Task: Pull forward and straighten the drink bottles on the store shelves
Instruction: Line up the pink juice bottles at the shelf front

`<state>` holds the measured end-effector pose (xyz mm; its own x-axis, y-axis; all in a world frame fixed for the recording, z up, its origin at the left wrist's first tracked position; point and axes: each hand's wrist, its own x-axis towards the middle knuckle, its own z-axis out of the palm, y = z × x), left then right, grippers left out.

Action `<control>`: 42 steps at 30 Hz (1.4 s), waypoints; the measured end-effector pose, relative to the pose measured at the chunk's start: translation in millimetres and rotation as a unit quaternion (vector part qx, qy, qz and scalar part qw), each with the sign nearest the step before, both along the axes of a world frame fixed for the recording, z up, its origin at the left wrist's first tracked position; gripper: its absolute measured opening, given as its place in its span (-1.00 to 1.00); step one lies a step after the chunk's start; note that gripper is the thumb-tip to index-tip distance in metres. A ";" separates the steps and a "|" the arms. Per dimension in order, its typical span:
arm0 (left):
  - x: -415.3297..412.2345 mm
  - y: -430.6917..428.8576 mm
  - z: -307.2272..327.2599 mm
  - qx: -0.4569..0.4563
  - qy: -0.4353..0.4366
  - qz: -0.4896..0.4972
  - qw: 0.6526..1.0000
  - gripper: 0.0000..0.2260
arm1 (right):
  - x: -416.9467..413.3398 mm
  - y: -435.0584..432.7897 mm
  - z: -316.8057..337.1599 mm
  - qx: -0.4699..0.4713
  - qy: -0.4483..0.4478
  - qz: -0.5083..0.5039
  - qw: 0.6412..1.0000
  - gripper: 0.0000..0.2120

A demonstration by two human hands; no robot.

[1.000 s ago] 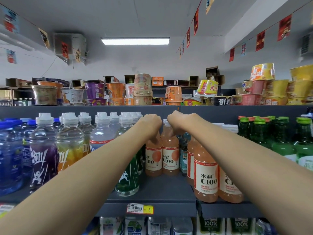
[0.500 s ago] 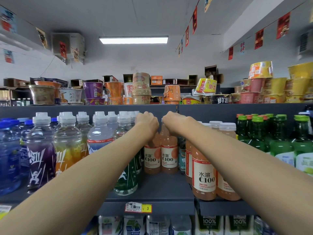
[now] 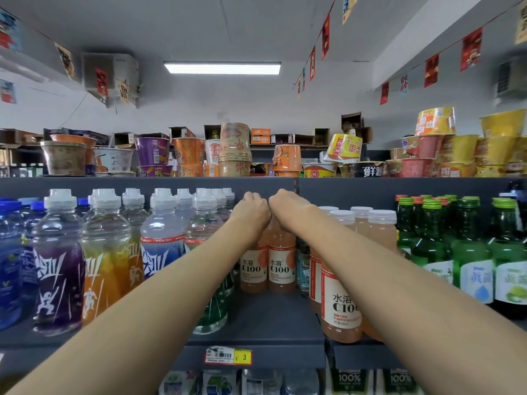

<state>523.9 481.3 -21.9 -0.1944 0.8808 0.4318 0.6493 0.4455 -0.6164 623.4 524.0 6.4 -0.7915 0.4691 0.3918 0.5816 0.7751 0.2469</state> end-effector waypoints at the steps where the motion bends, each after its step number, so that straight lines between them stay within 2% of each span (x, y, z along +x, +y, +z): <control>1: -0.6 0.6 0.0 0.004 -0.002 -0.001 1.000 -0.47 | -0.9 1.7 -0.8 0.004 0.004 0.001 1.000 -0.73; 9: 0.4 1.8 -7.3 0.010 0.035 0.013 0.999 -0.55 | -9.2 13.0 -7.5 0.001 0.021 -0.009 1.000 -0.76; 17: 2.7 8.3 -12.8 0.042 0.003 0.029 0.999 -0.60 | -15.3 23.9 -14.5 0.020 0.023 -0.023 0.999 -0.72; 24: -0.5 11.6 -14.9 0.062 0.012 0.028 0.998 -0.61 | -15.0 27.8 -18.2 0.029 0.035 -0.027 0.999 -0.69; 29: 3.4 4.2 -13.9 0.051 -0.007 0.020 0.998 -0.56 | -13.8 16.4 -16.2 0.050 -0.040 -0.071 0.995 -0.58; 32: 13.0 -4.3 -8.1 0.055 -0.064 -0.004 0.996 -0.41 | -0.2 -0.3 -7.1 0.080 -0.066 -0.096 0.990 -0.55; 36: 44.1 -21.8 -9.8 0.060 -0.162 -0.090 0.981 -0.48 | 34.6 -21.4 4.8 0.131 -0.065 -0.076 0.986 -0.62; 39: 62.7 -31.6 -17.7 0.111 -0.271 -0.199 0.935 -0.53 | 64.0 -32.0 9.2 0.206 -0.059 -0.033 0.976 -0.73; 42: 77.5 -35.8 -28.1 0.168 -0.321 -0.283 0.888 -0.71 | 92.5 -33.5 6.1 0.218 0.005 0.009 0.976 -0.79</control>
